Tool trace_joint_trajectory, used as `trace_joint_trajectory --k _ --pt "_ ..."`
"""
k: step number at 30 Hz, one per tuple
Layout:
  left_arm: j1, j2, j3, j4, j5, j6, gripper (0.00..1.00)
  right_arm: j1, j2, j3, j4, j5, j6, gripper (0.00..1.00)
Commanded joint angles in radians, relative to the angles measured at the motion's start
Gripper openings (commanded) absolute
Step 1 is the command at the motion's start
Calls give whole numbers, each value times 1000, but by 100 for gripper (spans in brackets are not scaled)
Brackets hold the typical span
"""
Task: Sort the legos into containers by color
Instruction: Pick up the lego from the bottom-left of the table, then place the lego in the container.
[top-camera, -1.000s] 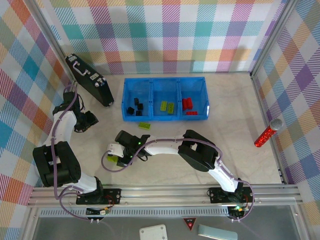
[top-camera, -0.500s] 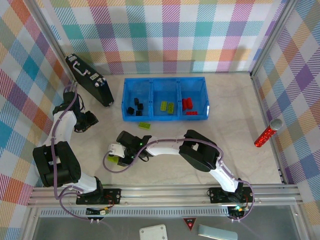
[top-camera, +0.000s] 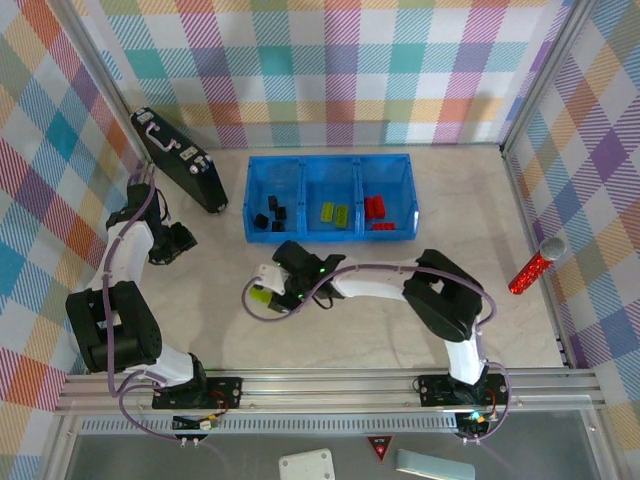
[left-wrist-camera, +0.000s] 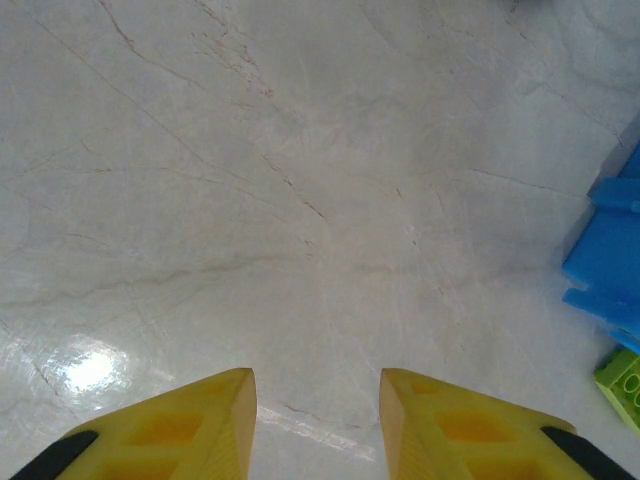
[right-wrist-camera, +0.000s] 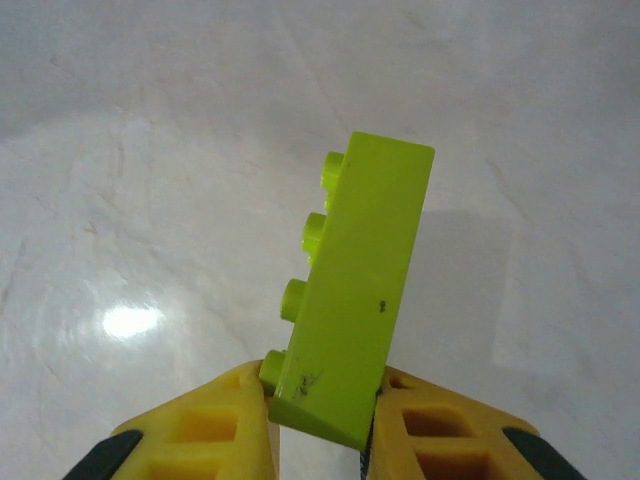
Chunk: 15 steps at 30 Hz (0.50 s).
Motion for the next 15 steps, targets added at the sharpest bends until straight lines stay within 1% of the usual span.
trace_joint_trajectory --k 1,8,11,15 --pt "15 10 6 3 20 3 37 -54 -90 -56 8 -8 1 24" --pt "16 13 7 2 29 4 37 -204 -190 -96 -51 -7 74 24" --pt "15 12 8 2 31 4 37 -264 -204 -78 -91 34 144 23" --pt "15 15 10 0 34 3 37 -328 -187 -29 -163 110 233 22"
